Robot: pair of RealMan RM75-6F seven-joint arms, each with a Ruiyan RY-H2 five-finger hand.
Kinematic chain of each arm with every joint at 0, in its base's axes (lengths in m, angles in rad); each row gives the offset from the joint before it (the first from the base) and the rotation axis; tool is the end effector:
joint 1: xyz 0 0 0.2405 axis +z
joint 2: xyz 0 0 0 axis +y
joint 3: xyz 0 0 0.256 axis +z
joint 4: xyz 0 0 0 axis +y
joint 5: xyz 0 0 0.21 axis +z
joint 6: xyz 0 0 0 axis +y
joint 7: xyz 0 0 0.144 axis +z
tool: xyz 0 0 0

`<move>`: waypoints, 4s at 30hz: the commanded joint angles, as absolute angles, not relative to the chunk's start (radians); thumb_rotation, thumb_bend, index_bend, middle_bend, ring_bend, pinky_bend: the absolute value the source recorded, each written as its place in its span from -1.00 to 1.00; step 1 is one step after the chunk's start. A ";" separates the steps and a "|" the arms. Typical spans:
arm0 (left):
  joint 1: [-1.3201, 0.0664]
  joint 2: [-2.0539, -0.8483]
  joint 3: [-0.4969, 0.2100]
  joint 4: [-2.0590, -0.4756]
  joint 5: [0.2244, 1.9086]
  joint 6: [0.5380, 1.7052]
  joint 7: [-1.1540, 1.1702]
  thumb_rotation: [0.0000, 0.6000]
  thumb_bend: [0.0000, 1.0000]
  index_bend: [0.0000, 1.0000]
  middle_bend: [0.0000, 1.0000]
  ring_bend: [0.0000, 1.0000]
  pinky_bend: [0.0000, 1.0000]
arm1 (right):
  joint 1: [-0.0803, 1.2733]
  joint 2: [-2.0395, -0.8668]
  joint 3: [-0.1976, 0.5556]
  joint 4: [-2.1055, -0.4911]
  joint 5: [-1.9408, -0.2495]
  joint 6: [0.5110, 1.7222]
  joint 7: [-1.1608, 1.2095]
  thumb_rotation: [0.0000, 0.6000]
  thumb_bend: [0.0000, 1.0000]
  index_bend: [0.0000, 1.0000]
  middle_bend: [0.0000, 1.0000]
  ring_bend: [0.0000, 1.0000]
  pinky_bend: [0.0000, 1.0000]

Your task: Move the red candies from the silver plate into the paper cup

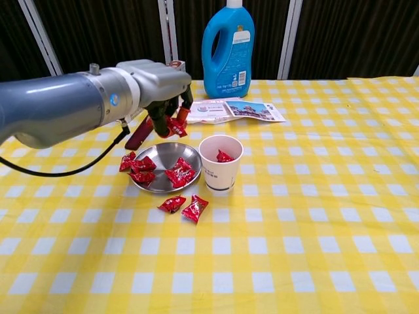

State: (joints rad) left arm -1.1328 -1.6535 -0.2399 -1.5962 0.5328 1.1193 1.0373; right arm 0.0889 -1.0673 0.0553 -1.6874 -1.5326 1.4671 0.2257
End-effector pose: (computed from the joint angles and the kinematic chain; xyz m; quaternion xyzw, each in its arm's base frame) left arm -0.0264 0.3615 -0.0405 -0.7968 -0.2515 -0.2697 0.4787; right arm -0.2952 -0.1822 0.1650 0.5566 -0.4548 0.4617 0.5198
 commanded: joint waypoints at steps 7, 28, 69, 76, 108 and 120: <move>-1.225 -1.710 -0.286 -1.600 0.483 1.101 1.072 1.00 -0.08 0.21 0.39 0.80 0.89 | 0.089 -1.064 0.057 -1.688 -1.531 1.467 0.235 1.00 -0.28 -1.00 -1.00 -1.00 -1.00; -1.272 -1.794 -0.259 -1.520 0.486 1.091 1.046 1.00 -0.09 0.17 0.34 0.80 0.89 | 0.089 -1.063 0.057 -1.689 -1.537 1.472 0.244 1.00 -0.28 -1.00 -1.00 -1.00 -1.00; -1.254 -1.747 -0.225 -1.603 0.484 1.135 1.057 1.00 -0.34 -0.27 -0.10 0.80 0.89 | 0.086 -1.065 0.056 -1.688 -1.550 1.485 0.247 1.00 -0.28 -1.00 -1.00 -1.00 -1.00; -1.252 -1.726 -0.224 -1.622 0.465 1.148 1.068 1.00 -0.38 -0.27 -0.09 0.80 0.89 | 0.085 -1.067 0.057 -1.687 -1.549 1.488 0.244 1.00 -0.28 -1.00 -1.00 -1.00 -1.00; -1.030 -1.594 -0.021 -1.838 0.575 1.234 0.949 1.00 -0.53 -0.20 1.00 1.00 1.00 | 0.085 -1.072 0.059 -1.685 -1.546 1.490 0.234 1.00 -0.28 -1.00 -1.00 -1.00 -1.00; -1.048 -1.731 -0.043 -1.691 0.532 1.175 0.987 1.00 -0.48 -0.27 1.00 1.00 1.00 | 0.085 -1.068 0.058 -1.685 -1.553 1.493 0.248 1.00 -0.28 -1.00 -1.00 -1.00 -1.00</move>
State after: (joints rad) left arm -1.0450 -1.7208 -0.0392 -1.6999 0.5362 1.1813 0.9821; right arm 0.0853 -1.0681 0.0585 -1.6851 -1.5528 1.4933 0.2482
